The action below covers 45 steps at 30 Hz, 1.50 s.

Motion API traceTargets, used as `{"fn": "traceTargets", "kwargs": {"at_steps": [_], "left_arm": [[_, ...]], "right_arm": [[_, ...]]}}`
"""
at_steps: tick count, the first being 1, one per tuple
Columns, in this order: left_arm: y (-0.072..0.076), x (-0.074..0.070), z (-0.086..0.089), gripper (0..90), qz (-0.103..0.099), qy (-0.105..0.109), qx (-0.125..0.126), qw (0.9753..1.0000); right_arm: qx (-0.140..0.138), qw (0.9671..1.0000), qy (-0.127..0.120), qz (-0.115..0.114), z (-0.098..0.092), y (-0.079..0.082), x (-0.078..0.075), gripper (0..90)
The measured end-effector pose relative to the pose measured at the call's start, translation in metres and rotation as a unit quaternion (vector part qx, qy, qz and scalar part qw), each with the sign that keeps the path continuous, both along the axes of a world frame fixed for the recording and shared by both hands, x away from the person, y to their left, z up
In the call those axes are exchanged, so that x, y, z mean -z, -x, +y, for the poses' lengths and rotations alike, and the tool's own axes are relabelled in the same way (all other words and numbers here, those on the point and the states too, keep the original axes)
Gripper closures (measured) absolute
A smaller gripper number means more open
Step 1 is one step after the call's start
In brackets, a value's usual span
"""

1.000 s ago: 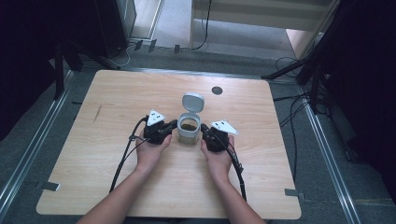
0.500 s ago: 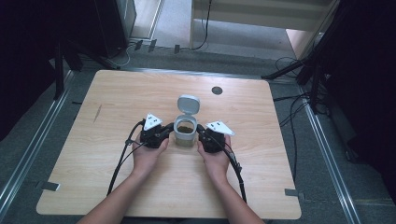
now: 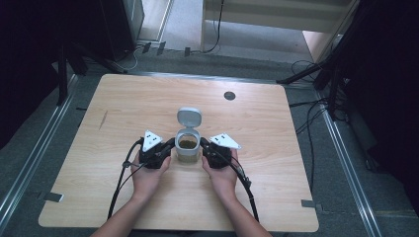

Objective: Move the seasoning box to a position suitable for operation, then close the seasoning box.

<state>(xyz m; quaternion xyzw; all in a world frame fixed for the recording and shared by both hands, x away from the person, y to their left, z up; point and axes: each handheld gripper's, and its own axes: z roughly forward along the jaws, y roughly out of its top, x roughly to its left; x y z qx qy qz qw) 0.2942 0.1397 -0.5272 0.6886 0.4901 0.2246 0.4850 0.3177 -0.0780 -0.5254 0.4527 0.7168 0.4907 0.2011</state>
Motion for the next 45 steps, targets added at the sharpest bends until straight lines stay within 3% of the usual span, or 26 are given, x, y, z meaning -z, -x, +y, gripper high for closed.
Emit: {"fn": "traceTargets", "kwargs": {"at_steps": [3,7,13,16,21,24,36,38,42,45], "left_arm": [[0.001,0.0,0.004,90.0,-0.002,0.007,0.002,1.0],[0.003,0.001,0.015,79.6,-0.015,0.012,0.004,0.9998],[0.006,0.002,0.039,66.8,-0.016,0.016,-0.013,0.9996],[0.011,0.004,0.055,55.6,-0.021,0.019,-0.034,0.999],[0.018,0.004,0.089,28.6,-0.018,0.017,-0.064,0.9977],[0.023,0.006,0.109,15.8,-0.004,0.009,-0.073,0.9973],[0.057,0.016,0.169,13.8,0.023,-0.027,-0.1,0.9943],[0.06,0.018,0.175,13.6,0.026,-0.011,-0.103,0.9943],[0.059,0.019,0.173,14.2,0.023,-0.01,-0.1,0.9947],[0.059,0.019,0.177,14.8,0.022,0.009,-0.105,0.9942]], "right_arm": [[-0.009,0.9999,0.005,-0.002,0.001,0.001,0.0,90.0],[-0.02,0.9997,0.009,-0.007,-0.001,-0.001,0.002,90.0],[-0.002,0.9999,0.003,-0.01,-0.015,-0.012,0.0,90.0],[-0.001,0.9999,0.004,-0.016,-0.021,-0.018,-0.003,90.0],[-0.008,0.9996,0.004,-0.026,-0.027,-0.026,-0.012,90.0],[-0.01,0.9994,0.001,-0.034,-0.03,-0.034,-0.019,90.0],[-0.013,0.9992,-0.014,-0.035,-0.031,-0.06,-0.045,90.0],[-0.016,0.9992,-0.014,-0.034,-0.028,-0.063,-0.047,90.0],[-0.02,0.9991,-0.019,-0.031,-0.022,-0.067,-0.048,90.0],[-0.023,0.9988,-0.025,-0.035,-0.018,-0.068,-0.05,90.0]]}}
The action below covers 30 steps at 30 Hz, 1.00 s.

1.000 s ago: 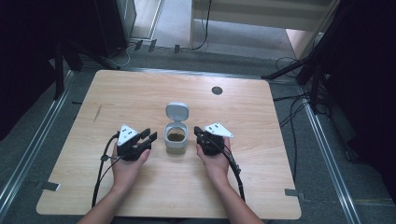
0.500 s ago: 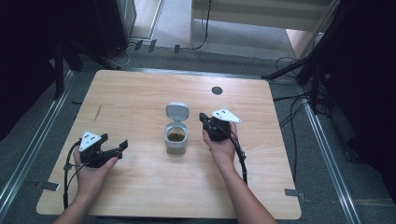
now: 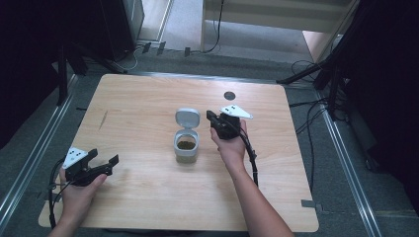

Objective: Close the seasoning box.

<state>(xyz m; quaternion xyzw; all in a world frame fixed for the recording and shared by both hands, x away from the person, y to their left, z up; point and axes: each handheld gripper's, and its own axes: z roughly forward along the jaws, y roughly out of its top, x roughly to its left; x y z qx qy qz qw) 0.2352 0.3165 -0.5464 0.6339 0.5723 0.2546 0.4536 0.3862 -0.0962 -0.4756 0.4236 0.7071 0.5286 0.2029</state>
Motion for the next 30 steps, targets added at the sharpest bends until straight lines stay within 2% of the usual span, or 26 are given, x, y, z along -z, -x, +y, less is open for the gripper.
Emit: {"fn": "traceTargets", "kwargs": {"at_steps": [3,11,14,17,18,20,22,25,28,30], "left_arm": [[0.0,0.0,0.003,14.9,0.0,0.013,-0.005,0.9999],[0.0,0.001,-0.002,15.3,-0.002,-0.004,-0.002,1.0],[0.0,0.001,-0.001,15.3,-0.002,0.0,-0.002,1.0],[-0.001,0.001,-0.001,15.4,-0.003,-0.001,0.0,1.0],[-0.001,0.001,-0.001,15.4,-0.003,-0.002,0.0,1.0],[-0.001,0.001,-0.001,15.4,-0.003,-0.001,-0.001,1.0],[-0.002,0.001,-0.002,15.4,-0.002,-0.002,-0.002,1.0],[-0.003,0.0,-0.002,15.5,-0.002,-0.004,-0.001,1.0],[-0.003,0.001,-0.002,15.5,-0.001,-0.005,-0.004,1.0],[-0.003,0.001,-0.003,15.5,-0.002,-0.005,-0.006,1.0]], "right_arm": [[-0.003,1.0,-0.002,-0.003,0.003,0.0,-0.004,90.0],[-0.021,0.9997,-0.006,-0.008,0.01,-0.005,-0.016,90.0],[-0.044,0.999,-0.002,-0.011,0.011,0.004,-0.018,90.0],[-0.071,0.9972,0.016,-0.019,0.007,0.022,-0.016,90.0],[-0.079,0.9967,0.014,-0.016,0.004,0.027,-0.014,90.0],[-0.071,0.9971,0.019,-0.019,-0.005,0.037,-0.011,90.0],[-0.063,0.998,0.003,-0.013,-0.018,0.043,-0.01,90.0],[-0.046,0.9988,0.002,-0.016,-0.036,0.049,-0.008,90.0],[-0.037,0.9992,-0.014,-0.01,-0.047,0.044,-0.009,90.0],[-0.037,0.9992,-0.015,-0.005,-0.042,0.035,-0.011,90.0]]}}
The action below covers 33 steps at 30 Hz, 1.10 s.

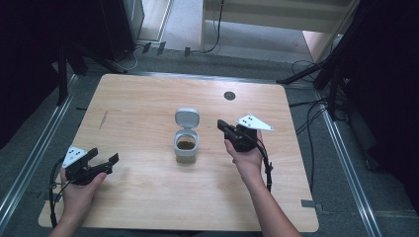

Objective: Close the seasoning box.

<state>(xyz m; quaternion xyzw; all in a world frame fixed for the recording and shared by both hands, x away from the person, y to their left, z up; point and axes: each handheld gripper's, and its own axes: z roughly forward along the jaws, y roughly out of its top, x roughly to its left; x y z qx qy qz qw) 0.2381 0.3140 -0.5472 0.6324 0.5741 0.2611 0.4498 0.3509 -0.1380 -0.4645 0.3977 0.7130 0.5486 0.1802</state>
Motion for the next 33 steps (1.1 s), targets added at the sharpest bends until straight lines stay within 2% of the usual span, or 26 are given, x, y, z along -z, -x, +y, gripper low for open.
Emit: {"fn": "traceTargets", "kwargs": {"at_steps": [5,7,9,11,14,15,16,18,21,25,26,30,33], "left_arm": [[0.002,0.0,0.0,15.6,0.0,0.001,-0.001,1.0],[0.002,0.0,0.001,15.7,0.0,0.002,0.0,1.0],[0.001,0.0,0.0,15.7,-0.002,0.004,0.0,1.0],[0.001,0.0,0.001,15.8,-0.002,0.006,0.001,1.0],[0.001,0.0,0.002,15.8,-0.001,0.008,0.004,1.0],[0.002,0.0,0.002,15.8,-0.002,0.008,0.004,1.0],[0.002,0.0,0.002,15.8,-0.002,0.007,0.004,1.0],[0.002,0.0,0.001,15.8,-0.003,0.004,0.002,1.0],[0.002,0.0,0.0,15.8,-0.003,0.002,0.001,1.0],[0.003,0.0,0.001,15.8,-0.004,0.006,-0.001,1.0],[0.003,0.0,0.001,15.8,-0.004,0.007,-0.002,1.0],[0.003,0.0,0.002,15.8,-0.007,0.009,-0.005,0.9999],[0.003,0.0,0.001,15.8,-0.006,0.007,-0.006,0.9999]], "right_arm": [[-0.006,1.0,0.002,0.005,0.034,-0.025,-0.004,90.0],[-0.006,1.0,-0.006,0.004,0.041,-0.031,-0.009,90.0],[-0.017,0.9998,-0.013,0.0,0.044,-0.034,-0.013,90.0],[-0.043,0.999,-0.009,-0.001,0.045,-0.029,-0.015,90.0],[-0.077,0.9968,0.018,-0.014,0.041,-0.006,-0.013,90.0],[-0.08,0.9962,0.028,-0.021,0.038,0.003,-0.011,90.0],[-0.076,0.996,0.037,-0.028,0.035,0.011,-0.009,90.0],[-0.065,0.9972,0.03,-0.022,0.024,0.02,-0.003,90.0],[-0.037,0.9991,0.015,-0.01,0.003,0.024,0.006,90.0],[0.002,0.9998,0.02,-0.004,-0.025,0.03,0.019,90.0],[0.011,0.9995,0.027,-0.007,-0.033,0.032,0.024,90.0],[0.066,0.9969,0.043,0.003,-0.072,0.041,0.047,90.0],[0.105,0.993,0.055,0.006,-0.1,0.051,0.06,90.0]]}}
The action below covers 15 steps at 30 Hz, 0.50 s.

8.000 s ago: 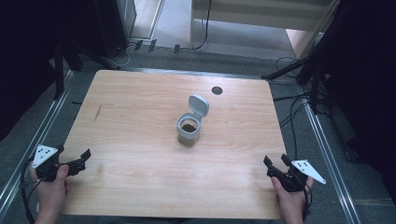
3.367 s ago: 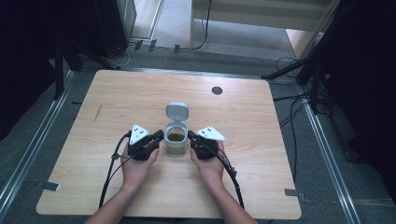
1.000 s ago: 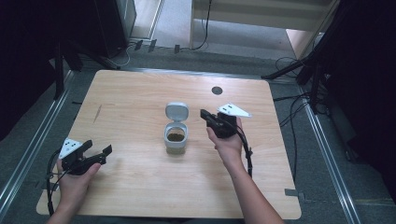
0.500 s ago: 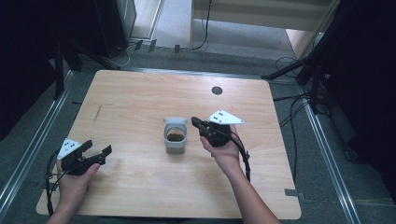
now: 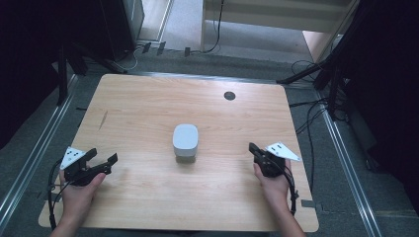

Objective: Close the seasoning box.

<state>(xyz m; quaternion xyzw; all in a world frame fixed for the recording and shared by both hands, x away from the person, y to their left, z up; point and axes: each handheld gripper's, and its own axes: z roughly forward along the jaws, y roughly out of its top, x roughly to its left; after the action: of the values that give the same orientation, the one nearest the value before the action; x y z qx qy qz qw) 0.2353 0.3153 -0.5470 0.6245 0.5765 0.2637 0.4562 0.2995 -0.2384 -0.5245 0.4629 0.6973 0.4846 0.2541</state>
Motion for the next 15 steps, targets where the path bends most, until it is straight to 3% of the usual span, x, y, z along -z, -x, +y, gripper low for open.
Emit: {"fn": "traceTargets", "kwargs": {"at_steps": [8,13,15], "left_arm": [[0.001,0.0,0.0,15.8,-0.001,-0.002,0.0,1.0],[0.0,0.0,0.0,15.8,-0.001,0.0,-0.002,1.0],[0.0,0.0,0.001,15.8,-0.001,0.002,-0.003,1.0]], "right_arm": [[0.057,0.9983,-0.006,0.008,-0.058,0.022,0.009,85.3],[0.069,0.9975,0.004,0.011,-0.077,0.037,0.015,79.5],[0.075,0.9971,0.004,0.012,-0.082,0.042,0.017,71.7]]}}
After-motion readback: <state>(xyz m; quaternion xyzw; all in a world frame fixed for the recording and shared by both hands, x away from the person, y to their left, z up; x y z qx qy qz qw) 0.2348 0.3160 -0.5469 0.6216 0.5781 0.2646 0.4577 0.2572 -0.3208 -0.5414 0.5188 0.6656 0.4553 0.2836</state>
